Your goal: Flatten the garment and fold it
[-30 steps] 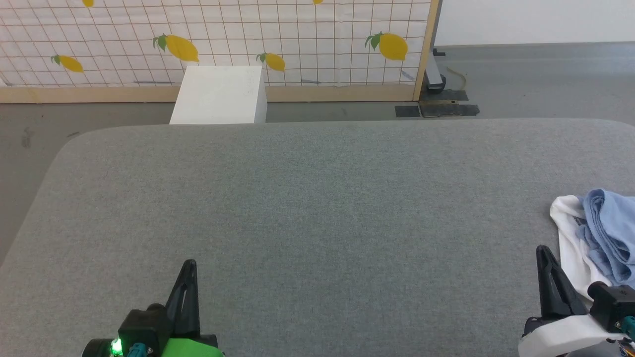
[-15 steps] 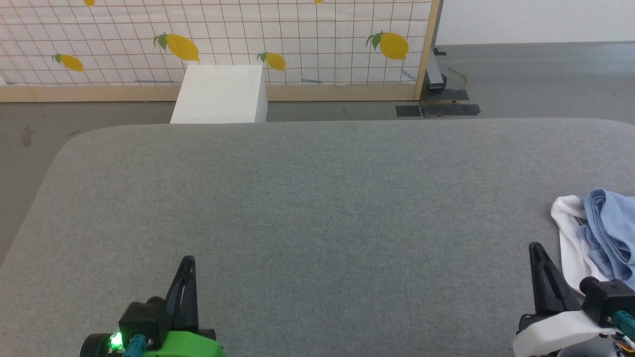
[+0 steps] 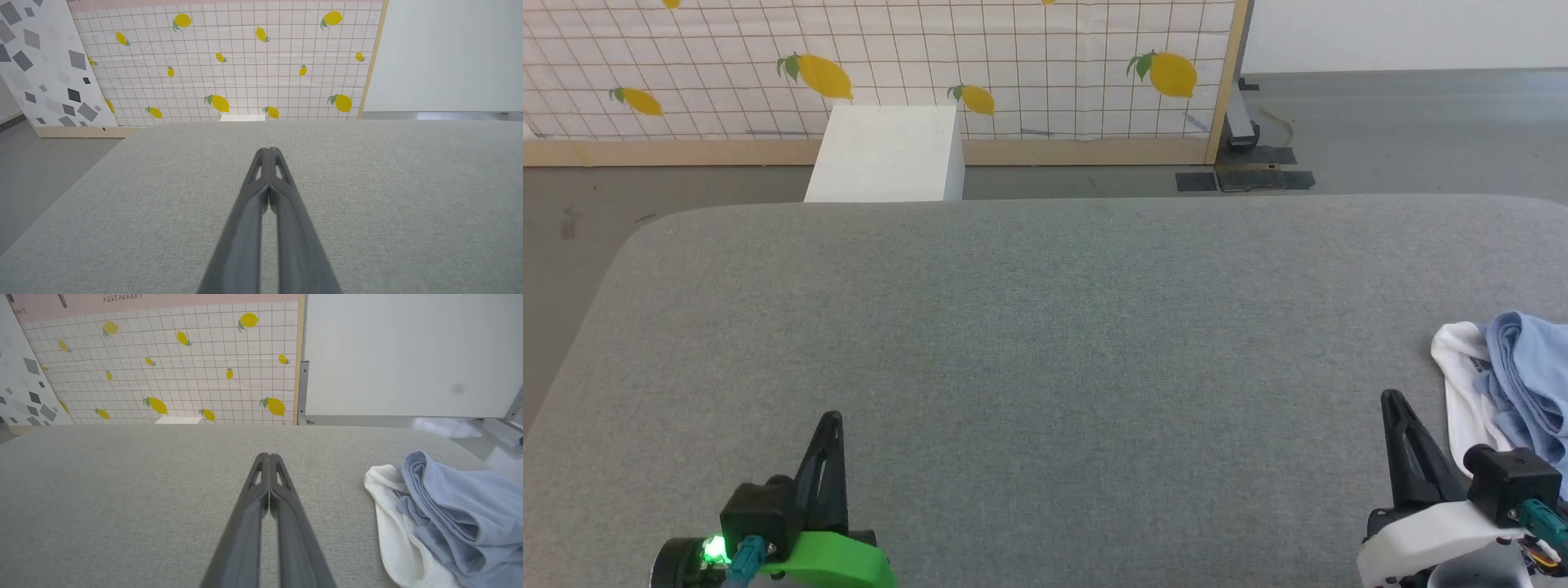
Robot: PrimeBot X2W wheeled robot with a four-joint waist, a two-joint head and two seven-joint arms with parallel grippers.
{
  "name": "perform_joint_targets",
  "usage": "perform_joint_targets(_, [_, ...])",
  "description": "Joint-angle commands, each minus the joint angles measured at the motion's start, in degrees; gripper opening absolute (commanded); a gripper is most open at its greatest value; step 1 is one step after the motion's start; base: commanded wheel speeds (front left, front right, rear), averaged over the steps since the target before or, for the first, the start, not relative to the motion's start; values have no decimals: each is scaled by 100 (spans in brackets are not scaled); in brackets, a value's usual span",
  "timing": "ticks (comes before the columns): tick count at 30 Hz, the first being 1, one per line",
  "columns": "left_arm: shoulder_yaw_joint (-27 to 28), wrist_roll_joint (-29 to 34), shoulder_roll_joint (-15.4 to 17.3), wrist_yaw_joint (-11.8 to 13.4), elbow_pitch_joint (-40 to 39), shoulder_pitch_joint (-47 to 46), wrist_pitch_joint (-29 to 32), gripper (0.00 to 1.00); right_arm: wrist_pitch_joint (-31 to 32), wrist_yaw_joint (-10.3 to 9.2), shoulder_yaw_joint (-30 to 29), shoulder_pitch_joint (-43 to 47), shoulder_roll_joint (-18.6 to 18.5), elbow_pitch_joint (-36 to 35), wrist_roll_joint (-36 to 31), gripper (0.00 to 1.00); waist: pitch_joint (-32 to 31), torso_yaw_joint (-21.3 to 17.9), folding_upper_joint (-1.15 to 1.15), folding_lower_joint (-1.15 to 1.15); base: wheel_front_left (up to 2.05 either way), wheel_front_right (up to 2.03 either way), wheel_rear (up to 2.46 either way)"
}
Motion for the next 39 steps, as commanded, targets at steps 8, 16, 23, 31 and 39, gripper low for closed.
perform_joint_targets(8, [121, 153, -95, -93, 43, -168, 108, 0, 82, -5, 85, -130, 4, -41, -95, 0, 4, 7, 0, 0, 0, 0, 0])
perform_joint_targets(16, [204, 252, -158, -151, 71, -225, 200, 0, 139, -5, 146, -173, 5, -54, -136, 0, 9, 13, 0, 0, 0, 0, 0])
perform_joint_targets(23, [279, 339, -215, -202, 96, -276, 282, 0, 190, -6, 200, -211, 5, -66, -172, 0, 13, 19, 0, 0, 0, 0, 0])
perform_joint_targets(31, [395, 476, -303, -281, 135, -355, 410, 0, 270, -7, 284, -270, 6, -84, -229, 0, 19, 28, 0, 0, 0, 0, 0])
perform_joint_targets(39, [499, 599, -382, -353, 170, -426, 526, 0, 341, -8, 360, -324, 6, -100, -280, 0, 25, 36, 0, 0, 0, 0, 0])
